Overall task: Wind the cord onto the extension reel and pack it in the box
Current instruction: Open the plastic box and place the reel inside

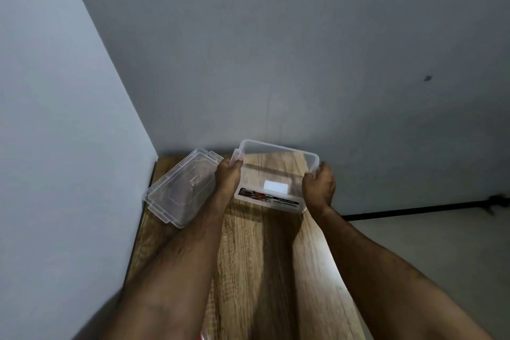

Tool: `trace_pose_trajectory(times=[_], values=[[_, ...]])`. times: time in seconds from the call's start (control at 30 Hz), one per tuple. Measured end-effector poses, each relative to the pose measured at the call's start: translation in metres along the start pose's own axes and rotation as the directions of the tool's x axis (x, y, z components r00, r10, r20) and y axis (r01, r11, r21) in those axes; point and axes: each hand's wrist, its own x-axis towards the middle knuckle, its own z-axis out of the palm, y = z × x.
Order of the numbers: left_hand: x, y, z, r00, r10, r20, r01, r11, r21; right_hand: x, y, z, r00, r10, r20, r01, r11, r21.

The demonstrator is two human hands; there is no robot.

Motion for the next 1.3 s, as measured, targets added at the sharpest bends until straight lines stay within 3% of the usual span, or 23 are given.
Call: trace_pose_trajectory(times=[0.27, 0.43, 1.0, 1.3], values=[[-0.010, 0.001, -0.002, 1.000, 0.001, -0.018, -0.003, 0.997, -0.072, -0.004, -0.006, -0.007, 0.998, -0.010, 0.054, 0.007, 0.998, 0.061], [-0.030, 0.000, -0.013, 0.995, 0.025, -0.096, -0.036, 0.993, -0.113, -0.016, -0.018, -0.016, 0.996, -0.053, 0.071, 0.050, 0.997, 0.055], [-0.184, -0.029, -0.056, 0.975, 0.015, -0.223, -0.044, 0.991, -0.125, -0.112, -0.018, -0.081, 0.958, -0.146, 0.247, 0.125, 0.987, 0.097], [-0.233, -0.061, -0.068, 0.968, 0.030, -0.251, -0.019, 0.999, 0.048, -0.150, 0.011, -0.099, 0.949, -0.136, 0.286, 0.105, 0.987, 0.123]])
